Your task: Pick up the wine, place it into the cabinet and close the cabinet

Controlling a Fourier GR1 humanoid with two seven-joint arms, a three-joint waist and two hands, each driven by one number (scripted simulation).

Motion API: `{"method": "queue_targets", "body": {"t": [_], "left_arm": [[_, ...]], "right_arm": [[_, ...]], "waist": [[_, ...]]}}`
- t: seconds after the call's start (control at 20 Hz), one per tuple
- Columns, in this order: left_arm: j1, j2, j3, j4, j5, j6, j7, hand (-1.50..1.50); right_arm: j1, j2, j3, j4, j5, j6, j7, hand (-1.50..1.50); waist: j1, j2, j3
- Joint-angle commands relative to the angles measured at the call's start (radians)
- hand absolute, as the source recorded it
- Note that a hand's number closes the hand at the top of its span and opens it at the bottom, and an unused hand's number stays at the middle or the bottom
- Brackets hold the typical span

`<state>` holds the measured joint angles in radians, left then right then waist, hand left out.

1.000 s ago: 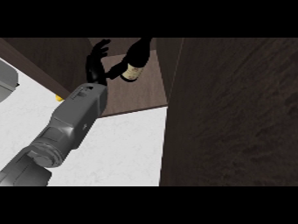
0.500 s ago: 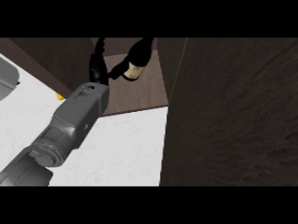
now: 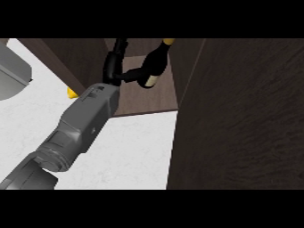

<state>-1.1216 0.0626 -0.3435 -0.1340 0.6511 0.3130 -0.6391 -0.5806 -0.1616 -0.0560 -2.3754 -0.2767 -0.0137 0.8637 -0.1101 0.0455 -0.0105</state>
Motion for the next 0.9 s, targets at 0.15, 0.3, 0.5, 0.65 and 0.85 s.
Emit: {"method": "queue_targets", "body": {"t": [0.15, 0.3, 0.5, 0.65, 0.85], "left_arm": [[-0.006, 0.074, 0.078, -0.065, 0.059, -0.246, -0.076, -1.50], [0.004, 0.034, 0.068, -0.085, 0.040, -0.275, -0.063, -1.50], [0.030, 0.009, 0.049, -0.148, 0.015, -0.263, -0.012, -1.50], [0.087, -0.034, 0.026, -0.262, -0.010, -0.188, -0.017, -1.50], [0.138, -0.062, -0.030, -0.441, -0.034, -0.135, 0.080, -1.50]], "right_arm": [[0.017, -0.007, -0.009, -0.031, 0.033, -0.034, 0.026, -1.50], [0.018, -0.024, -0.021, -0.034, 0.037, -0.044, 0.045, -1.50], [0.006, -0.037, -0.003, -0.094, 0.039, -0.082, 0.109, -1.50], [0.017, -0.065, -0.043, -0.075, 0.009, -0.073, 0.115, -1.50], [0.035, -0.040, 0.020, -0.103, 0.064, -0.102, 0.108, -1.50]], "waist": [[0.063, -0.031, 0.008], [0.085, -0.040, 0.010], [0.103, -0.051, 0.010], [0.120, -0.057, 0.011], [0.126, -0.060, 0.011]]}}
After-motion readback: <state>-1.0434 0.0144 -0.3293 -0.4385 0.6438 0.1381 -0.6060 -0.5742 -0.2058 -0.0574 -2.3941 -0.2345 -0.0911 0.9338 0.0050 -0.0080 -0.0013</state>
